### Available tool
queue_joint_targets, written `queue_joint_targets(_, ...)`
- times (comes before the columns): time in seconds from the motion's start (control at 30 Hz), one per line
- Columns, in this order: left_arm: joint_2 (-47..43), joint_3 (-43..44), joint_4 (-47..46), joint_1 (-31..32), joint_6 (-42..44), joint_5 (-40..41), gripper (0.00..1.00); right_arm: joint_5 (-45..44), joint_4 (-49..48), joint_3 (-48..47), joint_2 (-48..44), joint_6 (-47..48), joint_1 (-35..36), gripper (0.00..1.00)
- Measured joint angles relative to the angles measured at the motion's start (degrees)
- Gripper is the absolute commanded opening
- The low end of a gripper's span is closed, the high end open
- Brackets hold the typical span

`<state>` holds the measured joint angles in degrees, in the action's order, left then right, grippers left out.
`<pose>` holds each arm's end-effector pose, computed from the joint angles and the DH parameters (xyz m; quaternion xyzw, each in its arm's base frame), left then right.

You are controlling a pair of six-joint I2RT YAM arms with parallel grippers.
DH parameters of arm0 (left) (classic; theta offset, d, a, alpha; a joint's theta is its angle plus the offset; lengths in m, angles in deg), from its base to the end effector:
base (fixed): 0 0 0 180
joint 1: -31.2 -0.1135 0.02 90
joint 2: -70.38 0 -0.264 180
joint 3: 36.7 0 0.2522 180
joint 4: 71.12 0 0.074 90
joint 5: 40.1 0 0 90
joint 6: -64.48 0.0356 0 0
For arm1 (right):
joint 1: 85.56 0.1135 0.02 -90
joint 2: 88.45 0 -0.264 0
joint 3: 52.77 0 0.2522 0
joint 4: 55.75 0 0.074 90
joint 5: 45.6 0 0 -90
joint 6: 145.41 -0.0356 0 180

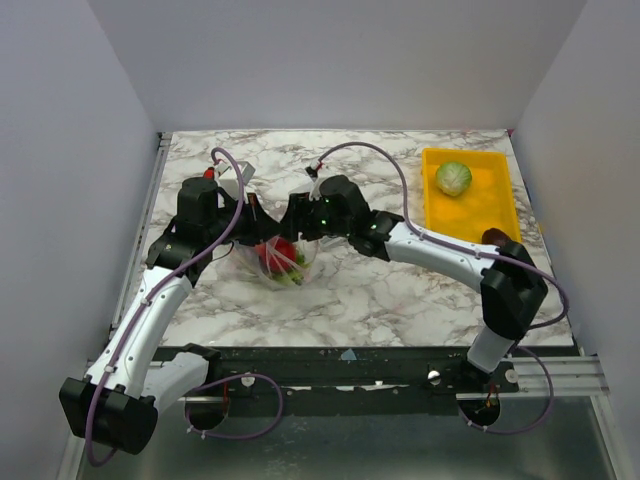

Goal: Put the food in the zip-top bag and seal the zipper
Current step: Place the fake vegetable in the zipper food storage bag.

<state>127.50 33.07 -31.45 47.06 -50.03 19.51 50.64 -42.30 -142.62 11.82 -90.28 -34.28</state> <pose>0.2029 -0.0764 0.3429 0.0745 0.8309 -0.3837 0.3960 0.2567 0.3263 0.2834 -0.1488 0.8240 0.4054 0.3668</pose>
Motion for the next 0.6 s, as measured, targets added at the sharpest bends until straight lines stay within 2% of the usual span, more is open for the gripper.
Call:
queue_joint_targets(0.23, 0.02, 0.0, 0.13, 0.0, -0.15, -0.02, 0.0, 0.74, 5.07, 5.68, -10.62, 1.18, 0.0, 0.66)
queue_joint_targets(0.47, 0.17, 0.0, 0.15, 0.0, -0.17, -0.07, 0.0, 5.09, 7.08, 6.97, -11.5, 3.82, 0.92, 0.48)
queue_joint_targets(0.6, 0.2, 0.0, 0.15, 0.0, -0.15, -0.09, 0.0, 6.62, 7.48, 7.06, -9.57, 5.01, 2.23, 0.44)
